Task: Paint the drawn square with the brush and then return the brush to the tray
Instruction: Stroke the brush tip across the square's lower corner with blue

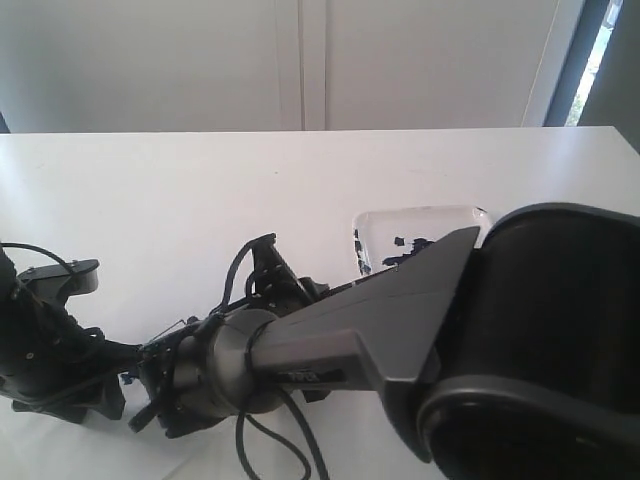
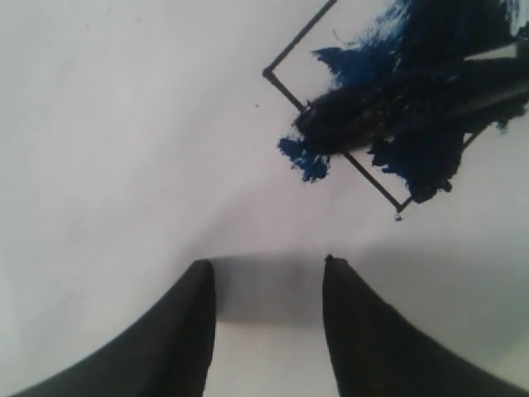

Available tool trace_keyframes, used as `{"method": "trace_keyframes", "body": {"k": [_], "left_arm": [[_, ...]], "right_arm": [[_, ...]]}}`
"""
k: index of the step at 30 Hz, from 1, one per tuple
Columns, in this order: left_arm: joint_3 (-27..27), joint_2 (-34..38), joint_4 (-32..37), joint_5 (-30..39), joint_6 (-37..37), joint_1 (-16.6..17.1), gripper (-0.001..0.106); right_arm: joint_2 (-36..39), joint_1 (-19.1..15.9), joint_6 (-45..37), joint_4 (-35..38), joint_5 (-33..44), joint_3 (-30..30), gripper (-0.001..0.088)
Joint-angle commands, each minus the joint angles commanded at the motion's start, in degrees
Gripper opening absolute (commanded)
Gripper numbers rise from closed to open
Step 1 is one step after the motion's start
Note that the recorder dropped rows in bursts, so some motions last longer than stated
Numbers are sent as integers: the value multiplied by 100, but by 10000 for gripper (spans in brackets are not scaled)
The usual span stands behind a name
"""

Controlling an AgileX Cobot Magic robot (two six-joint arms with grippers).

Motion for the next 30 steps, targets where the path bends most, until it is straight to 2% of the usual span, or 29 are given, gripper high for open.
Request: {"method": "trace_keyframes", "body": {"k": [4, 9, 18, 22, 30], "left_arm": [[0, 0, 0, 0, 21, 0, 478], [0, 0, 0, -23, 21, 0, 478], [0, 0, 0, -36, 21, 0, 478], [0, 0, 0, -8, 21, 0, 478], [0, 0, 0, 15, 21, 0, 478]], "right_arm": [[0, -209, 132, -189, 0, 0, 0], [0, -287, 162, -196, 0, 0, 0], [0, 238, 162, -51, 0, 0, 0], [0, 282, 162, -43, 0, 0, 0], [0, -154, 162, -91, 0, -48, 0]]}}
